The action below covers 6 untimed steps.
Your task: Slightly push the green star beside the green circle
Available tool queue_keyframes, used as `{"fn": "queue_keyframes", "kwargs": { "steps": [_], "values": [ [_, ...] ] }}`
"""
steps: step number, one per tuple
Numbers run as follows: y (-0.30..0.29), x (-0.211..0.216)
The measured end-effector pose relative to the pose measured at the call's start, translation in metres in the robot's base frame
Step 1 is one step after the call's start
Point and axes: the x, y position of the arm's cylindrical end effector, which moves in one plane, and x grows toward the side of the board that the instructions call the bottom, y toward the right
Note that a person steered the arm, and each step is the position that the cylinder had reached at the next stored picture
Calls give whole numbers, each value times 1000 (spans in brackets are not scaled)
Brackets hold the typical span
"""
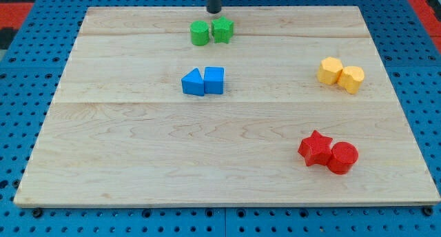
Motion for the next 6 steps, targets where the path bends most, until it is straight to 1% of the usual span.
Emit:
{"fn": "queue_keyframes", "kwargs": {
  "steps": [1, 2, 3, 4, 5, 6],
  "values": [
    [-12, 0],
    [-13, 30],
    [-29, 36],
    [-1, 46],
    [12, 46],
    [40, 39]
  ]
}}
